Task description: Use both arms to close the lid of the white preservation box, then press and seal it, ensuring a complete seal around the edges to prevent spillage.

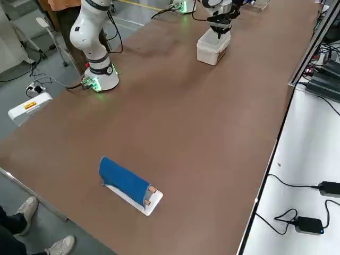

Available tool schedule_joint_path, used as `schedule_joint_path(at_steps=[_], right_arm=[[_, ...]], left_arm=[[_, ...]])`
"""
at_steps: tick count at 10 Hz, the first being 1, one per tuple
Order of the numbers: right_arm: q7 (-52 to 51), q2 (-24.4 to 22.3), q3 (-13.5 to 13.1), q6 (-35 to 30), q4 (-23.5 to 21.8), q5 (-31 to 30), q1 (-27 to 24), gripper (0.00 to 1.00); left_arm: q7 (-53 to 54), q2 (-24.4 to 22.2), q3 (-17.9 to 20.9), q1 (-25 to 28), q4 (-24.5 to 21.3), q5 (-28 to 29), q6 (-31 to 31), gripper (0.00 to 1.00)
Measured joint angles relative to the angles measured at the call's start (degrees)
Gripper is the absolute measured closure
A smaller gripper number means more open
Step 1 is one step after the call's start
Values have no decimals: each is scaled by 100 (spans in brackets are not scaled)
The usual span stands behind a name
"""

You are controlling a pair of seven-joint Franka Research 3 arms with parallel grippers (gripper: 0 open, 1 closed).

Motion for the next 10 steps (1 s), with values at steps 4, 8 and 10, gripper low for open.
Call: schedule_joint_path(at_steps=[4, 8, 10], right_arm=[[43, 2, -4, -2, 4, -66, 24, 99], [142, 26, -6, 177, 4, -98, 103, 99], [160, 43, -6, 277, 5, -99, 154, 99]], left_arm=[[-255, 155, -96, -223, -38, -1, 422, 99], [-288, 424, -98, -379, -56, -1, 852, 99], [-322, 472, -98, -423, -57, -1, 926, 99]])
